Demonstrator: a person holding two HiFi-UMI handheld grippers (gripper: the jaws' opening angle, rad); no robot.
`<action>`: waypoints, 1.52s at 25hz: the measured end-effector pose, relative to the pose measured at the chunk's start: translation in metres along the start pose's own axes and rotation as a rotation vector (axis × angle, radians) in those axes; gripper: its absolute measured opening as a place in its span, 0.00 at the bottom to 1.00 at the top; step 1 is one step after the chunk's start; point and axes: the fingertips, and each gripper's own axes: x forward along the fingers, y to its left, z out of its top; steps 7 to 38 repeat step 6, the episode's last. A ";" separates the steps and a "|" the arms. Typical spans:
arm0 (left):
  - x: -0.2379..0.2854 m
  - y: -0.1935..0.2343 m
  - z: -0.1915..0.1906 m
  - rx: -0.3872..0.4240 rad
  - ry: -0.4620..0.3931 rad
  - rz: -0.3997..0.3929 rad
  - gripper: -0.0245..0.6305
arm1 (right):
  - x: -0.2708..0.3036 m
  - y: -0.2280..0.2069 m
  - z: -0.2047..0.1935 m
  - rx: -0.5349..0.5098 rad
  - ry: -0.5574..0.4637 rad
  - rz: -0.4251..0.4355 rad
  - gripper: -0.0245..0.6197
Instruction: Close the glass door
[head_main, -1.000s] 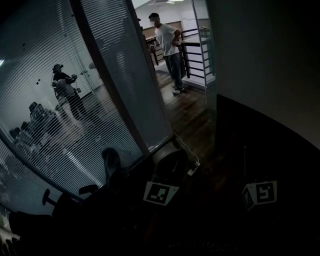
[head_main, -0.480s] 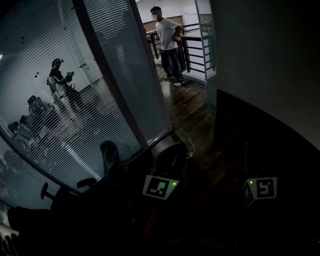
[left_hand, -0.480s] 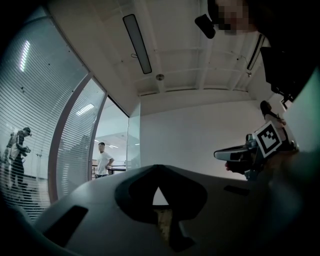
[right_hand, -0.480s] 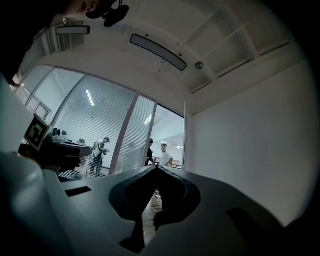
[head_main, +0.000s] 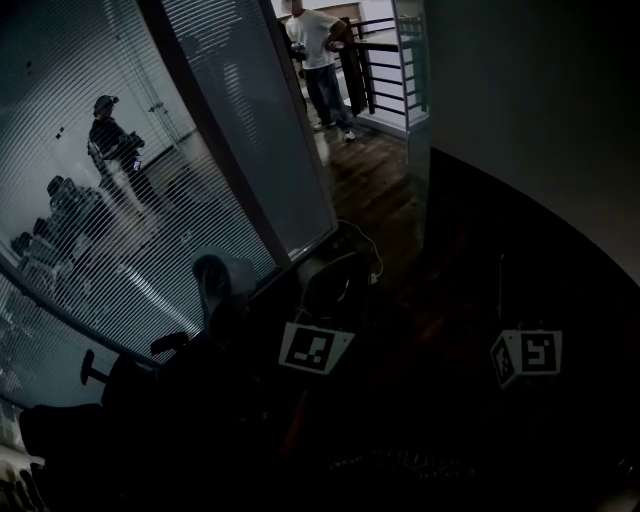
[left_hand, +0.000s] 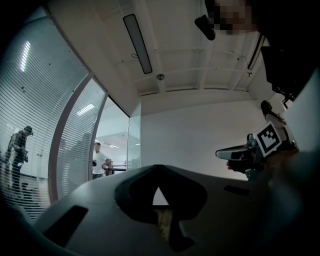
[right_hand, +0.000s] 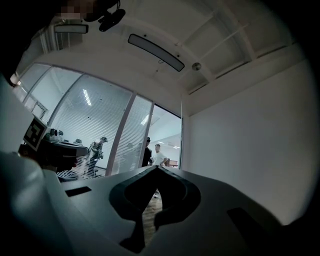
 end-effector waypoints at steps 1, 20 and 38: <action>0.001 0.000 0.000 0.003 -0.002 0.001 0.03 | 0.001 0.001 0.000 -0.001 -0.002 0.002 0.04; 0.001 -0.006 -0.009 0.012 -0.011 -0.002 0.03 | -0.003 0.000 -0.007 0.004 -0.006 0.004 0.04; 0.001 -0.006 -0.009 0.012 -0.011 -0.002 0.03 | -0.003 0.000 -0.007 0.004 -0.006 0.004 0.04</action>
